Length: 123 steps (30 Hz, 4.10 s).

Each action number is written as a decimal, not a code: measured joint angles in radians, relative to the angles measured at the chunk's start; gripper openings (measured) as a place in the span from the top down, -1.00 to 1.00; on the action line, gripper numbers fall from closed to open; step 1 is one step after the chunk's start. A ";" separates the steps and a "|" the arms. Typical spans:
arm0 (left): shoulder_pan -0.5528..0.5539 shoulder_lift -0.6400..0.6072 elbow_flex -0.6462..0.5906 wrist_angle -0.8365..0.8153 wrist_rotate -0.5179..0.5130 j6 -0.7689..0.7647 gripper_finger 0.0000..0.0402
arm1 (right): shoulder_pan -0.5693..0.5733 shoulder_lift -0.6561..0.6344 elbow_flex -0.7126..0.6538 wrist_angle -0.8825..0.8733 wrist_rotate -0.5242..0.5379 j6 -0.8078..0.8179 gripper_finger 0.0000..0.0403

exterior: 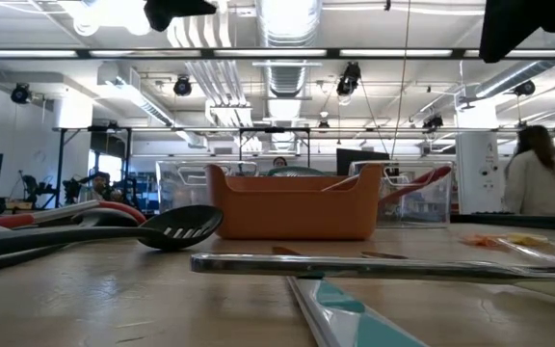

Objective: Pick & Place Kitchen Items
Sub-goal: Put the gray spatula into the left transparent bin

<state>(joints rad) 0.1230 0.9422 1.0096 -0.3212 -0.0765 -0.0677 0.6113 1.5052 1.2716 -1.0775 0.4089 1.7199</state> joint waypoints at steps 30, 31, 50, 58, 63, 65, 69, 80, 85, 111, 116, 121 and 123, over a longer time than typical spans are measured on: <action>0.000 -0.003 0.000 -0.124 -0.018 -0.019 -0.11 | 0.072 0.010 -0.362 0.105 -0.327 0.503 0.26; 0.000 -0.003 0.000 -0.124 -0.018 -0.019 -0.11 | 0.065 0.010 -0.382 0.137 -0.331 0.504 0.26; 0.000 -0.006 0.000 -0.120 -0.018 -0.013 -0.11 | 0.050 0.000 -0.493 0.213 -0.411 0.503 0.32; 0.000 -0.006 0.000 -0.120 -0.018 -0.013 -0.11 | 0.048 -0.003 -0.573 0.267 -0.406 0.507 0.32; 0.000 -0.005 0.000 -0.116 -0.018 -0.014 -0.11 | 0.043 -0.007 -0.611 0.314 -0.403 0.501 0.33; 0.000 -0.004 0.000 -0.114 -0.018 -0.014 -0.11 | 0.043 -0.007 -0.615 0.315 -0.401 0.485 0.34; 0.000 -0.004 0.000 -0.108 -0.018 -0.025 -0.11 | 0.044 -0.007 -0.618 0.307 -0.418 0.424 0.41; 0.000 -0.004 0.000 -0.105 -0.019 -0.035 -0.11 | 0.078 -0.020 -0.618 0.276 -0.477 0.398 0.85; 0.000 -0.004 0.000 -0.104 -0.021 -0.022 -0.11 | 0.078 -0.031 -0.615 0.275 -0.477 0.405 0.96; 0.000 -0.004 0.000 -0.098 -0.022 0.010 -0.11 | 0.087 -0.075 -0.485 0.073 -0.401 0.397 0.97; 0.000 -0.004 0.000 -0.098 -0.022 0.013 -0.11 | 0.089 -0.083 -0.417 -0.037 -0.365 0.397 0.96; 0.000 -0.004 0.000 -0.098 -0.022 0.013 -0.11 | 0.089 -0.083 -0.388 -0.099 -0.369 0.440 0.96; 0.000 -0.004 0.000 -0.099 -0.022 0.010 -0.11 | 0.089 -0.083 -0.377 -0.091 -0.388 0.455 0.95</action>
<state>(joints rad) 0.1234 0.9382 1.0096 -0.4198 -0.0986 -0.0575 0.7002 1.4223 0.8951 -1.1690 0.0206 2.1753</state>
